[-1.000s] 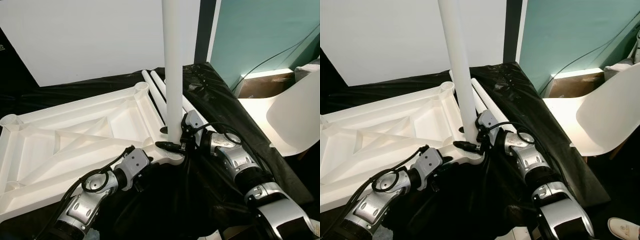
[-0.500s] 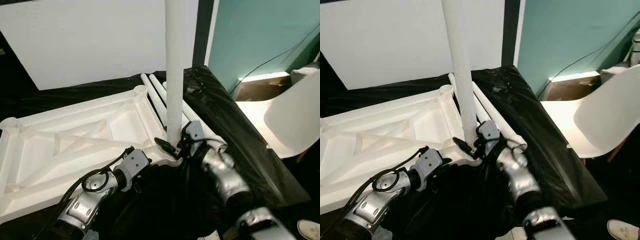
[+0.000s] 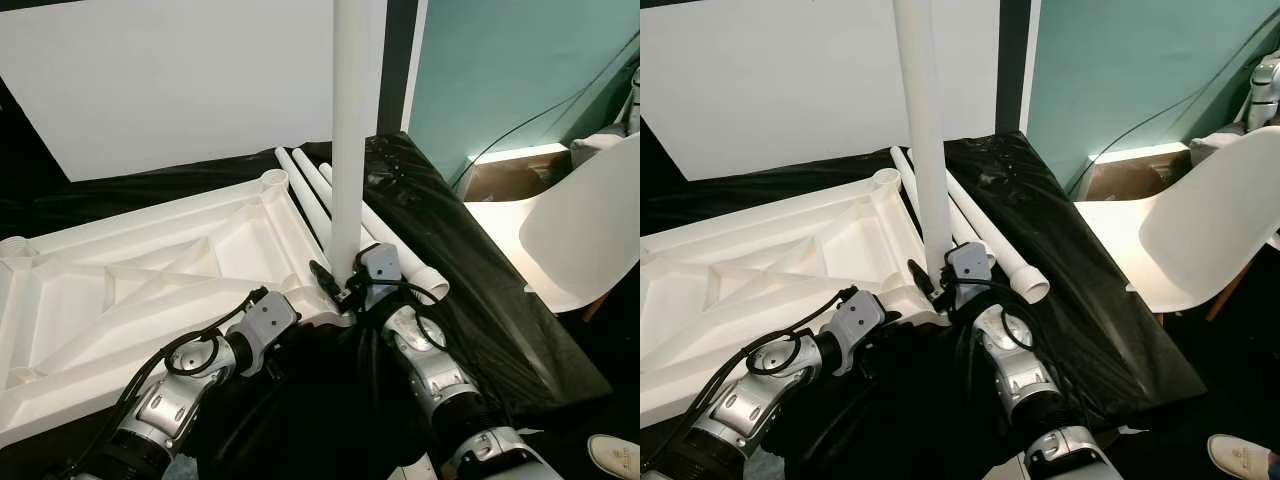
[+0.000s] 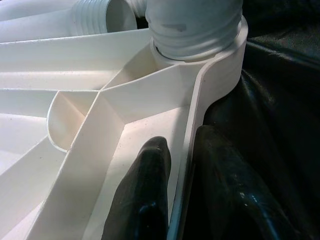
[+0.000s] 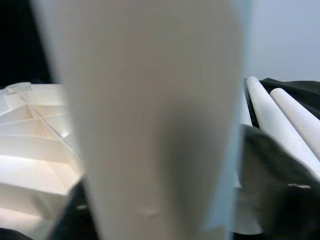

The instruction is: Building children table

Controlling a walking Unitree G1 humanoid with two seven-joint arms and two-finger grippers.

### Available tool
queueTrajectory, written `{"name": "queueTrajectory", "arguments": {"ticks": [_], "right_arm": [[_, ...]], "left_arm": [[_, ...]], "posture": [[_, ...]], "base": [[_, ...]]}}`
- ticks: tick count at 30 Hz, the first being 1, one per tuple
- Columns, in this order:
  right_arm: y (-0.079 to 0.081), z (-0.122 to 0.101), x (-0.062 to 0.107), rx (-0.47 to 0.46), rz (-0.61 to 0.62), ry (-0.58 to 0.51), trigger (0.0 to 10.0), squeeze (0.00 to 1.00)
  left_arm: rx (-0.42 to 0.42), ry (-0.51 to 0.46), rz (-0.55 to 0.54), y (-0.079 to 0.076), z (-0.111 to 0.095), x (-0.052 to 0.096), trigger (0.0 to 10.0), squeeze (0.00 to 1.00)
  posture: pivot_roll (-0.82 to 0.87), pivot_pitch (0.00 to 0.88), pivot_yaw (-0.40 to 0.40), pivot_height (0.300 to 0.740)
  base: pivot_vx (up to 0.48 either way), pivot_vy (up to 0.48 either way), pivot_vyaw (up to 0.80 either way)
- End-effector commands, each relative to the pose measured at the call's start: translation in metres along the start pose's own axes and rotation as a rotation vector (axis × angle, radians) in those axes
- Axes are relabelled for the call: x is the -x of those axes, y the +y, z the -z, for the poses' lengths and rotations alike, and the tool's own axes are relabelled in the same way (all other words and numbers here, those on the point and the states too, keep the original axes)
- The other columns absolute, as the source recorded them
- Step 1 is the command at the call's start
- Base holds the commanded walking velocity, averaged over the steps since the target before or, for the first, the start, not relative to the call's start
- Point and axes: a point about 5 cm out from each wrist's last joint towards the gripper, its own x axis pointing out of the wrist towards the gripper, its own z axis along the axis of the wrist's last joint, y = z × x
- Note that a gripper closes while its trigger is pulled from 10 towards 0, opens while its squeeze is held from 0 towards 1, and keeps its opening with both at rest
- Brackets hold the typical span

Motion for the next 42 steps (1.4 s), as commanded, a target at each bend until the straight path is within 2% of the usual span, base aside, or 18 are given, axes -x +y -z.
{"name": "queueTrajectory", "arguments": {"ticks": [1, 2, 5, 8, 13, 14, 18, 19, 21, 22, 25, 34, 35, 36, 38, 39, 41, 42], "right_arm": [[-0.02, 0.002, 0.005, -0.009, 0.078, 0.026, 10.0, 1.0], [-0.022, -0.003, 0.003, 0.004, -0.077, 0.044, 10.0, 0.0], [-0.026, -0.004, 0.004, 0.01, -0.158, 0.065, 10.0, 0.0], [-0.044, -0.01, 0.01, 0.079, -0.329, 0.117, 10.0, 0.0], [-0.055, -0.012, 0.012, 0.128, -0.375, 0.141, 10.0, 0.0], [-0.061, -0.014, 0.013, 0.159, -0.431, 0.168, 10.0, 0.0], [-0.062, -0.015, 0.014, 0.163, -0.452, 0.178, 10.0, 0.0], [-0.062, -0.015, 0.015, 0.165, -0.488, 0.197, 6.5, 0.0], [-0.062, -0.015, 0.015, 0.165, -0.488, 0.197, 6.5, 0.0], [-0.06, -0.012, 0.02, 0.145, -0.543, 0.232, 0.0, 0.0], [-0.059, -0.011, 0.021, 0.138, -0.55, 0.239, 0.0, 0.0], [-0.036, 0.001, 0.025, 0.038, -0.511, 0.205, 0.0, 0.0], [-0.03, 0.004, 0.023, 0.013, -0.44, 0.182, 0.0, 0.0], [-0.03, 0.004, 0.023, 0.013, -0.44, 0.182, 0.0, 0.0], [-0.021, 0.01, 0.02, -0.029, -0.263, 0.148, 0.0, 0.0], [-0.02, 0.012, 0.021, -0.044, -0.111, 0.112, 0.0, 0.0], [-0.02, 0.013, 0.023, -0.052, -0.013, 0.09, 0.0, 0.0], [-0.02, 0.013, 0.023, -0.052, -0.013, 0.09, 0.0, 0.0]], "left_arm": [[0.035, 0.082, 0.297, -0.039, 0.021, -0.005, 10.0, 0.0], [0.036, 0.076, 0.298, -0.04, 0.021, -0.007, 10.0, 0.0], [0.039, 0.074, 0.299, -0.041, 0.021, -0.008, 10.0, 0.0], [0.045, 0.071, 0.302, -0.044, 0.022, -0.009, 10.0, 0.0], [0.044, 0.07, 0.305, -0.044, 0.021, -0.01, 10.0, 0.0], [0.041, 0.068, 0.306, -0.043, 0.021, -0.011, 10.0, 0.0], [0.04, 0.068, 0.306, -0.042, 0.02, -0.011, 10.0, 0.0], [0.039, 0.069, 0.305, -0.042, 0.021, -0.01, 10.0, 0.0], [0.039, 0.069, 0.305, -0.042, 0.021, -0.01, 10.0, 0.0], [0.04, 0.07, 0.304, -0.043, 0.022, -0.009, 10.0, 0.0], [0.041, 0.072, 0.304, -0.043, 0.022, -0.009, 10.0, 0.0], [0.037, 0.074, 0.31, -0.043, 0.021, -0.008, 10.0, 0.0], [0.037, 0.075, 0.311, -0.042, 0.021, -0.008, 10.0, 0.0], [0.037, 0.075, 0.311, -0.042, 0.021, -0.008, 10.0, 0.0], [0.037, 0.074, 0.311, -0.043, 0.021, -0.008, 10.0, 0.0], [0.038, 0.072, 0.31, -0.043, 0.021, -0.009, 10.0, 0.0], [0.038, 0.071, 0.309, -0.043, 0.02, -0.01, 10.0, 0.0], [0.038, 0.071, 0.309, -0.043, 0.02, -0.01, 10.0, 0.0]], "posture": [[-0.03, 0.0, 0.028, 0.74], [-0.04, 0.0, 0.018, 0.74], [-0.04, 0.0, 0.018, 0.74], [-0.04, 0.0, 0.02, 0.74], [-0.05, 0.0, 0.021, 0.74], [-0.04, 0.0, 0.023, 0.74], [-0.04, 0.0, 0.023, 0.74], [-0.04, 0.0, 0.023, 0.74], [-0.04, 0.0, 0.023, 0.74], [-0.04, 0.0, 0.024, 0.74], [-0.04, 0.0, 0.024, 0.74], [-0.04, 0.0, 0.036, 0.74], [-0.04, 0.0, 0.035, 0.74], [-0.04, 0.0, 0.035, 0.74], [-0.04, 0.0, 0.033, 0.74], [-0.04, 0.0, 0.029, 0.74], [-0.04, 0.0, 0.029, 0.74], [-0.04, 0.0, 0.029, 0.74]], "base": [[0.0, 0.0, 0.0], [0.0, 0.0, 0.0], [0.0, 0.0, 0.0], [0.0, 0.0, 0.0], [0.0, 0.0, 0.0], [0.0, 0.0, 0.0], [0.0, 0.0, 0.0], [0.0, 0.0, 0.0], [0.0, 0.0, 0.0], [0.0, 0.0, 0.0], [0.0, 0.0, 0.0], [0.0, 0.0, 0.0], [0.0, 0.0, 0.0], [0.0, 0.0, 0.0], [0.0, 0.0, 0.0], [0.0, 0.0, 0.0], [0.0, 0.0, 0.0], [0.0, 0.0, 0.0]]}}
